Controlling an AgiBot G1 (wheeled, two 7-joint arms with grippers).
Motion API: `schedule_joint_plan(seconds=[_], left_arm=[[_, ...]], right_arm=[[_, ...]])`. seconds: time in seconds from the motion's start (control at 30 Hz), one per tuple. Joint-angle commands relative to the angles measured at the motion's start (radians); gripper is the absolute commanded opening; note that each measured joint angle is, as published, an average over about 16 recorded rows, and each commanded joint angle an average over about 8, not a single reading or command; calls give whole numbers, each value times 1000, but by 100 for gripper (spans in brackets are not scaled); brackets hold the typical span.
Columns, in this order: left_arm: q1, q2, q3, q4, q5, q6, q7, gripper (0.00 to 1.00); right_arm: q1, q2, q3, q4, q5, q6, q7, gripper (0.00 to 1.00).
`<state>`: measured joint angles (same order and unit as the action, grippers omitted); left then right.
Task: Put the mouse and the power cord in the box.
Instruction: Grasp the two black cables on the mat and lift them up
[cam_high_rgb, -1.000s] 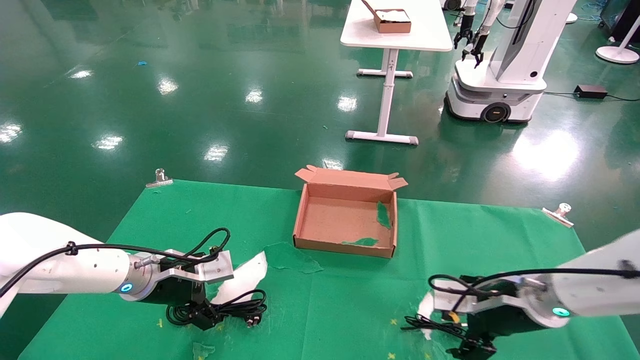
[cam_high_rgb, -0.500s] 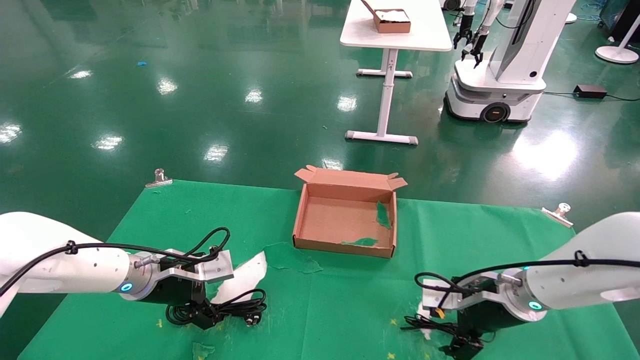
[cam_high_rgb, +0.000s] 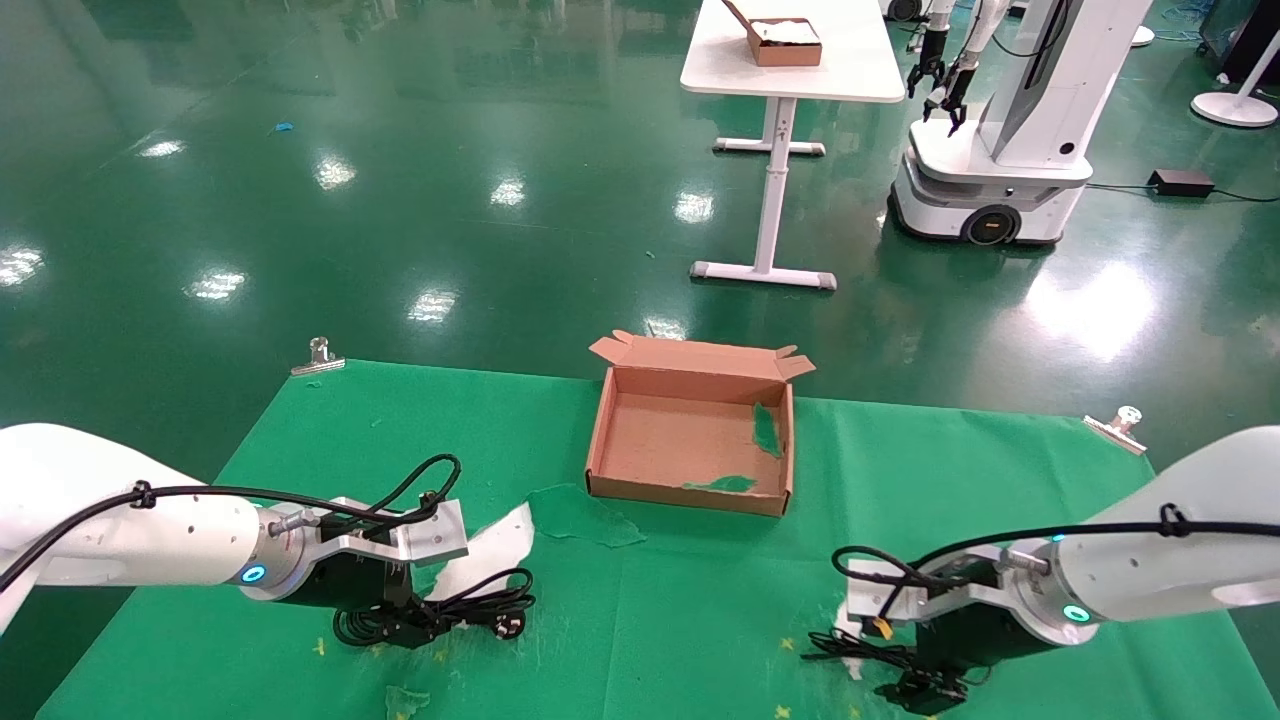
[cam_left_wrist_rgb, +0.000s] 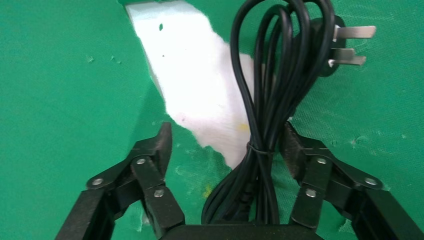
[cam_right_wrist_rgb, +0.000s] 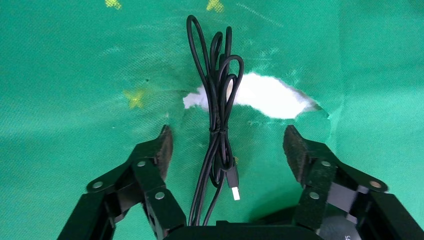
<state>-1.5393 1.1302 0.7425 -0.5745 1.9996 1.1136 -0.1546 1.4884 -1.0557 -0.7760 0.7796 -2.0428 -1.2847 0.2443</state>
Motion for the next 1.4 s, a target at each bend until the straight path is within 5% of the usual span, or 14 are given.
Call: schedule_joint_plan(seconds=[0.03, 1.1, 1.4], left_arm=[[0, 0, 0, 0, 0, 0, 0, 0], [-57, -1, -34, -63, -64, 48, 23, 0], [-96, 154, -55, -56, -95, -125, 151, 0]], right_arm=[[-1, 1, 1, 3, 1, -1, 1, 0], [40, 31, 24, 48, 12, 1, 5, 0], [124, 121, 69, 176, 10, -5, 47, 0]])
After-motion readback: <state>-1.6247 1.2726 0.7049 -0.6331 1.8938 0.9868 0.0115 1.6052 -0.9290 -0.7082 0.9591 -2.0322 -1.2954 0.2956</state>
